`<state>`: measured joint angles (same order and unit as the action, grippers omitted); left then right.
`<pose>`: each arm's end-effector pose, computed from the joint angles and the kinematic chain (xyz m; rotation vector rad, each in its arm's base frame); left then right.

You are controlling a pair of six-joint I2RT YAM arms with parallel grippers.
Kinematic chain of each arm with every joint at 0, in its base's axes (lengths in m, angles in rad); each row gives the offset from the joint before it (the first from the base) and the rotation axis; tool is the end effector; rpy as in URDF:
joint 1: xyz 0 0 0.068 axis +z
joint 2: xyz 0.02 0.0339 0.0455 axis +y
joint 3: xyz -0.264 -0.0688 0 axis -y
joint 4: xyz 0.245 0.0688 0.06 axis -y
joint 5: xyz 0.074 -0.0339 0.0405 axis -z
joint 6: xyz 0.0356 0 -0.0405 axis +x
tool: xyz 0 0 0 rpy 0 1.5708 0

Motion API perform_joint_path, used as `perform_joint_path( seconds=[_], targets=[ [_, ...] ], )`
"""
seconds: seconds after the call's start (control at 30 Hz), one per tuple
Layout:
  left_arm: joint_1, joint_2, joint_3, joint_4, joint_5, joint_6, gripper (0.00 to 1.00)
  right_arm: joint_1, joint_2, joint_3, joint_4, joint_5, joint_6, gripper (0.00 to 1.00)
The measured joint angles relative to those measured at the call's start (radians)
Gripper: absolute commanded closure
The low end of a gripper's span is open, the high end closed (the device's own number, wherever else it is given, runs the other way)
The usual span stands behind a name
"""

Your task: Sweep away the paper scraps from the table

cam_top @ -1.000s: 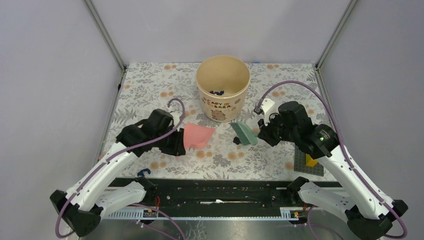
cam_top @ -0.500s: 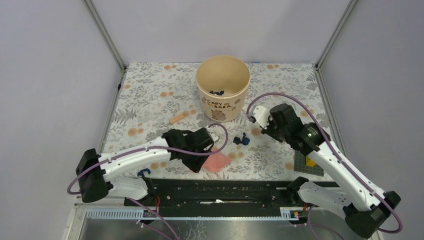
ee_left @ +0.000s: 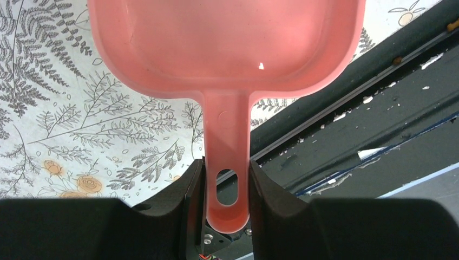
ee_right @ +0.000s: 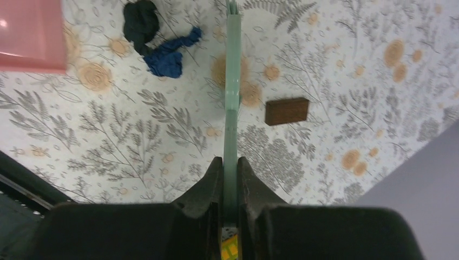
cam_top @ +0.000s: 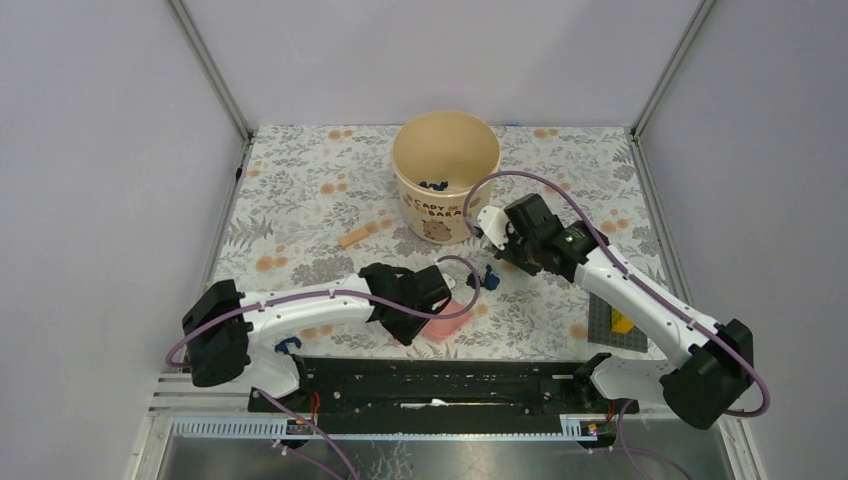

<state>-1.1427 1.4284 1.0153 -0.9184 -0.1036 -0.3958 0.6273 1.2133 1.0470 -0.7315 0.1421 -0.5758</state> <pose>0.1100 -0.2322 0.2251 1.0394 2.7021 -0.1343 0.2031 0.1411 0.2940 -1.3425 2.0640 -0.1530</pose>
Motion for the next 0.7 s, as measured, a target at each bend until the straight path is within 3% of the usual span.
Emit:
perform_joint_path(
  seconds=[0.37, 0.5, 0.7],
  targets=[
    [0.0, 0.116, 0.056, 0.07, 0.01, 0.035, 1.0, 0.121, 0.095, 0.037, 0.013, -0.16, 0.137, 1.0],
    [0.0, 0.123, 0.069, 0.093, 0.011, 0.035, 1.0, 0.123, 0.107, 0.081, -0.025, -0.274, 0.216, 1.0],
    [0.0, 0.109, 0.066, 0.123, 0.009, 0.034, 1.0, 0.116, 0.103, 0.146, -0.112, -0.317, 0.27, 1.0]
  ],
)
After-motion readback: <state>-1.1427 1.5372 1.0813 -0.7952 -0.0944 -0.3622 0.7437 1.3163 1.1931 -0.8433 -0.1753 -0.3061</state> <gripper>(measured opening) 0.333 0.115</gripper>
